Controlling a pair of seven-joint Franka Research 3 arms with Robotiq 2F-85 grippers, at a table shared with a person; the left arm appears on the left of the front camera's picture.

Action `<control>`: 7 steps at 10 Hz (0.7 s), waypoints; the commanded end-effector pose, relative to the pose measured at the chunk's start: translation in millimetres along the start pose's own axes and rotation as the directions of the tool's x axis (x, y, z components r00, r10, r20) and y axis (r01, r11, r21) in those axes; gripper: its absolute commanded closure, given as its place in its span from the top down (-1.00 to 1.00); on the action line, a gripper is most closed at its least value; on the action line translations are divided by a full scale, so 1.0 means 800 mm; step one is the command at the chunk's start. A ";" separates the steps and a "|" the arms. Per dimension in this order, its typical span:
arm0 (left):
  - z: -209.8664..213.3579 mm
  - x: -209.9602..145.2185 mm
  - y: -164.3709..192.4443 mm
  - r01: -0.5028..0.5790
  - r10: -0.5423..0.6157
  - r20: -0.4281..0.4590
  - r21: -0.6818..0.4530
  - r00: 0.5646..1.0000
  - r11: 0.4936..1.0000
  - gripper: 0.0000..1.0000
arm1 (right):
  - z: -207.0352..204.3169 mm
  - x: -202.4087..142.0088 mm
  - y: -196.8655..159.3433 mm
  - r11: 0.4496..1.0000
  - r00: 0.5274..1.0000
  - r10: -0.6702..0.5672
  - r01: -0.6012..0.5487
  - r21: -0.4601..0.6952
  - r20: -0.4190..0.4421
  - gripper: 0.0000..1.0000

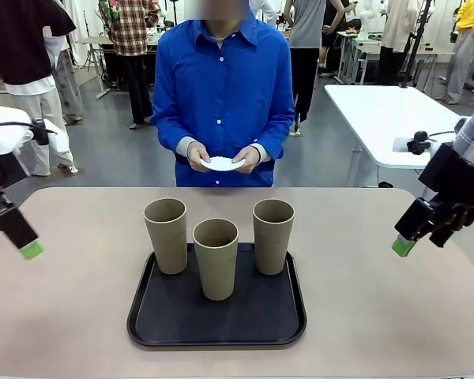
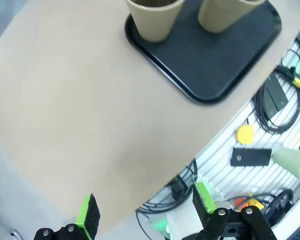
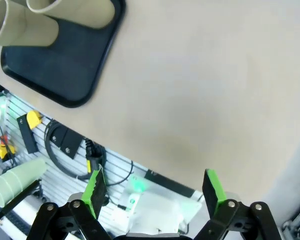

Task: Place coasters on the table and set cups on them.
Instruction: Pick up one Reusable plastic cup and place it on a coaster set by the human.

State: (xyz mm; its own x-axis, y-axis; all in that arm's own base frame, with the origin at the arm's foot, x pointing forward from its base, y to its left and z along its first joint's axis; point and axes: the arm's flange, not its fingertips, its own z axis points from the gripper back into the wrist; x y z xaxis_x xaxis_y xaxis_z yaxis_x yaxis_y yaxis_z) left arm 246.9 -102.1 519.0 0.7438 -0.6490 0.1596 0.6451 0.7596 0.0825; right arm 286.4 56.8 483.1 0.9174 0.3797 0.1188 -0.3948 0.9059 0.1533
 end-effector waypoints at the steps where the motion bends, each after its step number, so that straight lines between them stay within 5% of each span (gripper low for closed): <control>1: -0.007 0.013 0.006 -0.004 0.003 0.024 0.005 1.000 1.000 1.00 | 0.004 0.006 0.008 0.999 0.999 0.025 -0.024 -0.028 0.034 1.00; 2: 0.000 0.000 0.000 0.000 0.000 0.000 0.000 1.000 1.000 1.00 | 0.000 0.000 0.000 1.000 1.000 0.000 0.000 0.000 0.000 1.00; 3: 0.002 -0.010 0.033 -0.083 0.123 0.185 -0.212 0.975 0.974 1.00 | 0.015 -0.007 -0.060 0.917 0.991 -0.040 -0.013 0.399 0.125 1.00; 4: 0.015 -0.024 0.059 -0.039 0.176 0.335 -0.376 0.926 0.926 1.00 | 0.016 -0.025 -0.111 0.783 0.986 -0.126 0.029 0.621 0.113 1.00; 5: 0.030 -0.036 0.082 -0.004 0.266 0.422 -0.527 0.867 0.850 1.00 | 0.013 -0.037 -0.134 0.668 0.980 -0.184 0.064 0.741 0.081 1.00; 7: 0.030 -0.057 0.128 0.013 0.459 0.473 -0.707 0.752 0.707 1.00 | 0.014 -0.053 -0.165 0.554 0.965 -0.249 0.072 0.829 0.083 1.00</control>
State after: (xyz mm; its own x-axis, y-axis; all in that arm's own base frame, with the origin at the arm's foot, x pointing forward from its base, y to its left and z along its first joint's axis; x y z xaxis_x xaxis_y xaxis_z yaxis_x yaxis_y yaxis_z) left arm 270.5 0.8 554.9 0.7746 -0.2852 0.5645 0.5858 0.6601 -0.4703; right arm 285.6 -78.0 466.7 0.9568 0.1812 0.2275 -0.2899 0.5292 0.7974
